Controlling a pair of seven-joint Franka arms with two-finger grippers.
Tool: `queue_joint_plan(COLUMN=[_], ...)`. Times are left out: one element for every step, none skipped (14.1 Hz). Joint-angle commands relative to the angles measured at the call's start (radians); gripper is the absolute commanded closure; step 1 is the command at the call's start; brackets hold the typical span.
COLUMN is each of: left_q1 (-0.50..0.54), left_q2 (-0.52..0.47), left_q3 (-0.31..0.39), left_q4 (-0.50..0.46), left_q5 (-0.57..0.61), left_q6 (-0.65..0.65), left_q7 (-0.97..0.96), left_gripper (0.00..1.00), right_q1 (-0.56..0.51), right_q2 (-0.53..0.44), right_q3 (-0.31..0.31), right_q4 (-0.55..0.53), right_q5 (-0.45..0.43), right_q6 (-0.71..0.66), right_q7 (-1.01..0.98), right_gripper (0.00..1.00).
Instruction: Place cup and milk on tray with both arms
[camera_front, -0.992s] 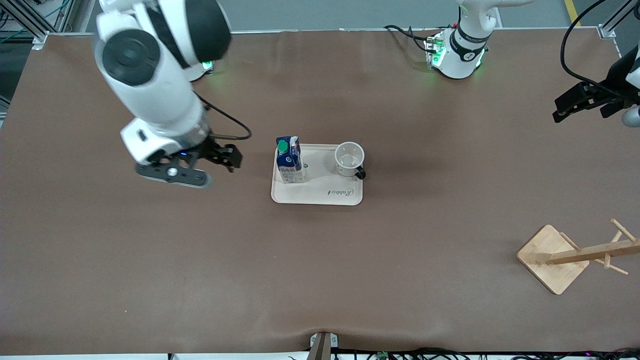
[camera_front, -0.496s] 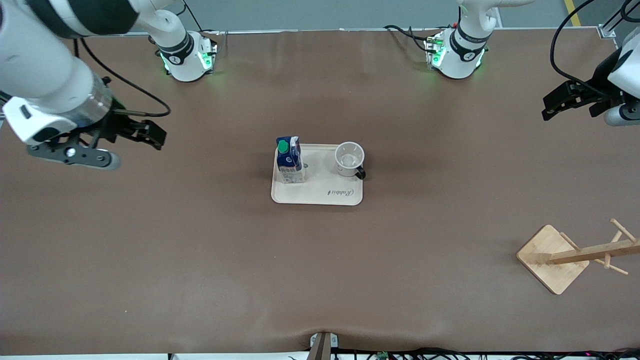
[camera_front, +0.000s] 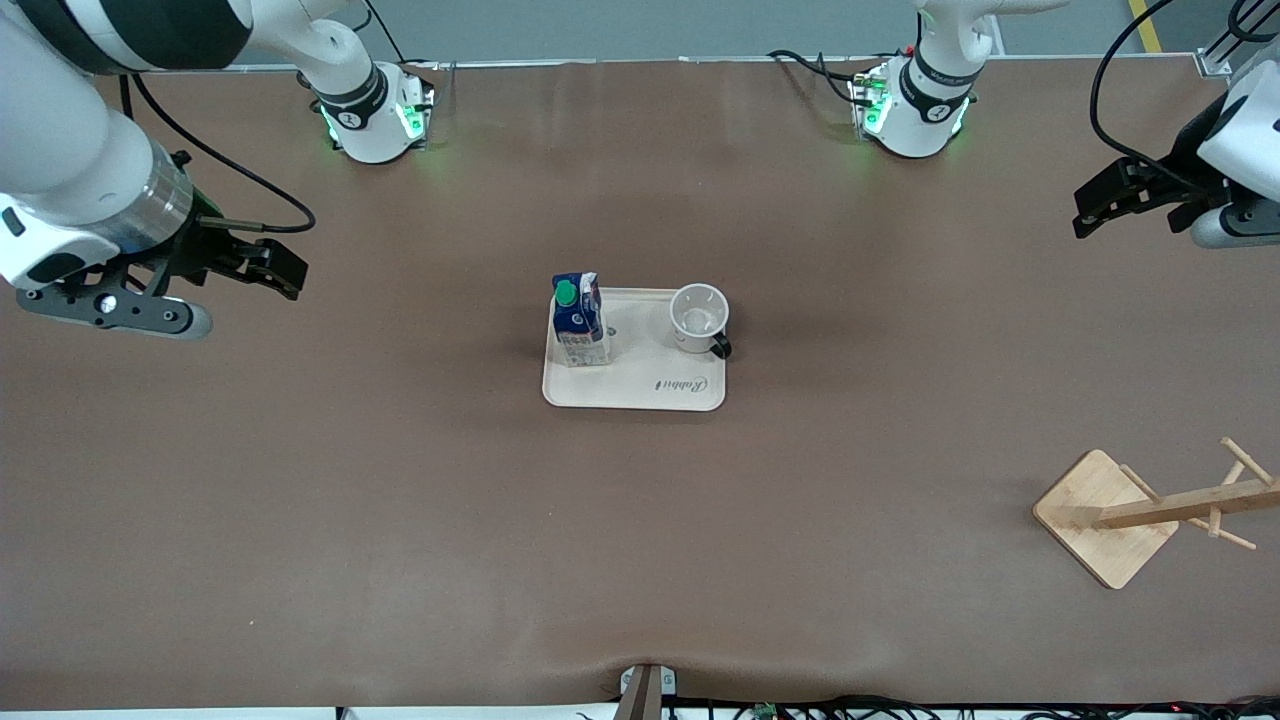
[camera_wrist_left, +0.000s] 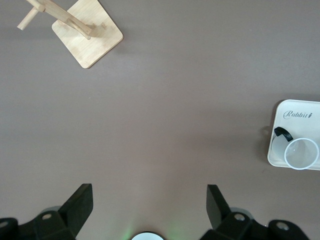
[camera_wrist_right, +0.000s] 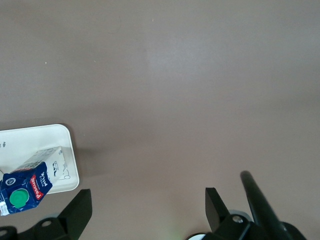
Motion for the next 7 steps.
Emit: queue_joint_plan(left_q1=[0.002,0.002,0.002,0.0,0.0,0.002,0.002], left_q2=[-0.025,-0.025,-0.025,-0.027,-0.027,-0.027,-0.027], left_q3=[-0.009,-0.009,-0.009,-0.009,-0.011,-0.011,-0.012], left_q4=[-0.02,-0.02,-0.02,-0.021,-0.021,-0.021,-0.021], left_q5=[-0.013,-0.013,-0.013,-0.013,-0.011,-0.011,-0.011], left_q6=[0.002,0.002,0.002,0.0,0.0,0.0,-0.001], left_q7=[0.0,0.0,-0.002,-0.002,-0.002,-0.002,-0.002], left_gripper=[0.0,0.0,0.0,0.0,0.0,0.0,0.0], right_q1=[-0.05,-0.087,-0.112,-0.133,-0.147,-0.17,-0.187], right_q2=[-0.064,-0.067,-0.07,-0.072,-0.078,-0.101,-0.13], right_q3=[0.006,0.007,0.006,0.006,0.006,0.007,0.007], right_q4=[-0.067,-0.08,-0.083,-0.086,-0.106,-0.141,-0.194], right_q5=[-0.011,-0.007,-0.004,-0.004,-0.004,-0.004,-0.004], right_q6=[0.023,0.026,0.028,0.028,0.029,0.041,0.081], right_q7=[-0.099,-0.164,-0.217,-0.248,-0.255,-0.256,-0.287], right_gripper=[0.0,0.0,0.0,0.0,0.0,0.0,0.0])
